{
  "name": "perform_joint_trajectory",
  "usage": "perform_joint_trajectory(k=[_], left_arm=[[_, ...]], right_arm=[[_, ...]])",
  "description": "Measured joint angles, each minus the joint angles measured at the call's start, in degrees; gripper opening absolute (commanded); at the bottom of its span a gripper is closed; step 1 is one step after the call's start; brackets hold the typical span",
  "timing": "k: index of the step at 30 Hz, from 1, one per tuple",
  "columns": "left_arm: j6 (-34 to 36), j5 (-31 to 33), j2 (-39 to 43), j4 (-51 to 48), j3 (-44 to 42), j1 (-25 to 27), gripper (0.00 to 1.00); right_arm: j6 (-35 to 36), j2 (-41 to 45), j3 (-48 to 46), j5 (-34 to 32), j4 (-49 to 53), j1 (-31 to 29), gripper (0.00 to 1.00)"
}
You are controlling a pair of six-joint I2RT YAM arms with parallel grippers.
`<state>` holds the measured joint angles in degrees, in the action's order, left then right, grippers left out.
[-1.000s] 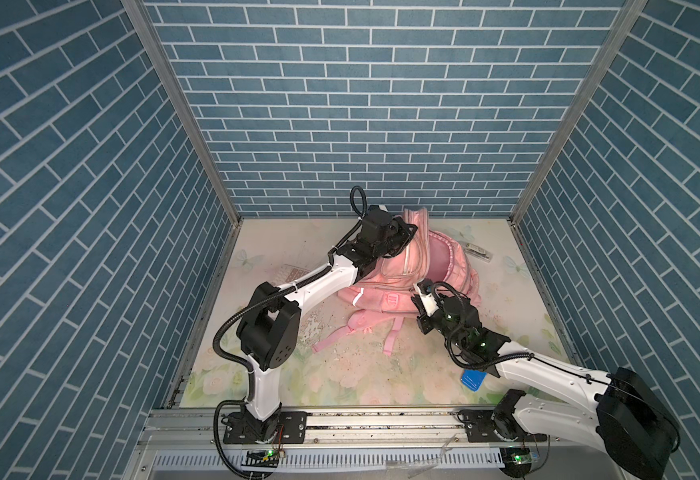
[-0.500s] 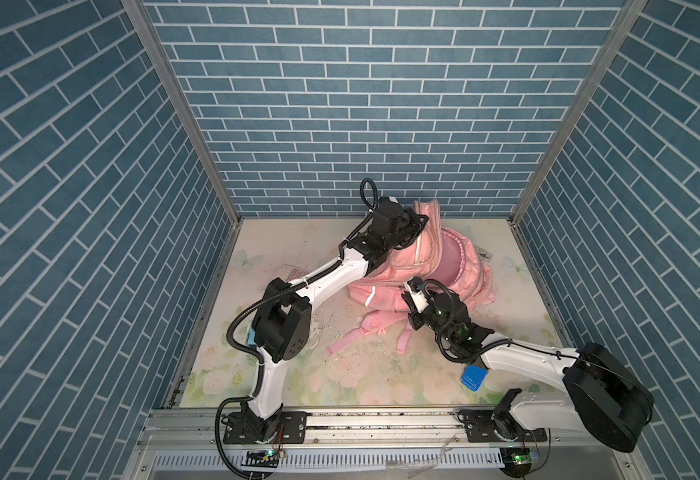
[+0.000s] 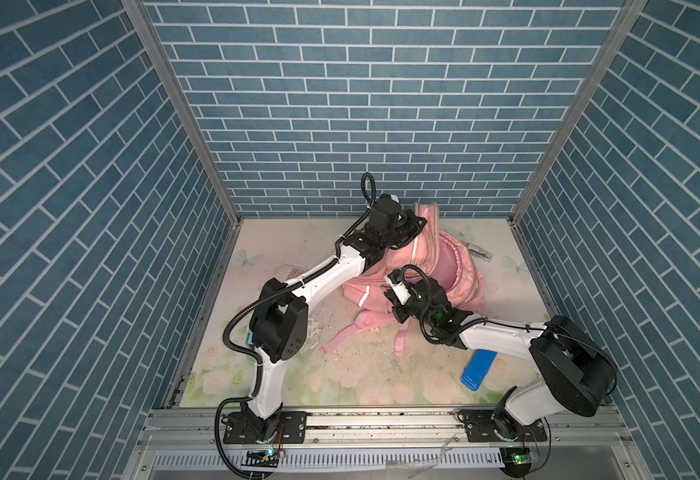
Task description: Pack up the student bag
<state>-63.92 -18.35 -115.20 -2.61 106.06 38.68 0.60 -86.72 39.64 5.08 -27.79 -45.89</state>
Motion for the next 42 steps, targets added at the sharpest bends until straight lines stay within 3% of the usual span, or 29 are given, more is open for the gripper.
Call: perform_joint_trajectory(k=[6, 11, 13, 20, 27, 42], left_arm=[[16.65, -5.66, -4.20, -22.18, 18.58, -2.05, 0.00], [30.86, -6.38, -14.19, -39.67, 40.74, -3.13, 0.00], [35.26, -6.93, -17.05, -43.85, 45.64, -3.82, 0.00], [47.76, -7.85, -15.06, -48.70, 35.63, -6.10, 0.00], [57.05, -6.86, -12.44, -52.24, 30.36, -4.85, 0.00], [67.38, -0.92, -7.50, -55.93, 19.87, 1.53, 0.00]], right_arm=[[-2.21, 8.35, 0.13, 0.96, 4.61, -0.24, 0.48], [-3.74, 19.39, -0.35, -0.59, 9.35, -0.24, 0.52], [-4.35, 23.17, -1.44, -1.99, 10.29, -0.24, 0.52], [-7.37, 31.08, -6.16, -8.44, 15.56, 0.28, 0.57], [-8.39, 35.65, -6.91, -12.85, 20.11, 4.55, 0.58], [-10.86, 39.87, -6.80, -15.91, 27.65, 14.91, 0.60]])
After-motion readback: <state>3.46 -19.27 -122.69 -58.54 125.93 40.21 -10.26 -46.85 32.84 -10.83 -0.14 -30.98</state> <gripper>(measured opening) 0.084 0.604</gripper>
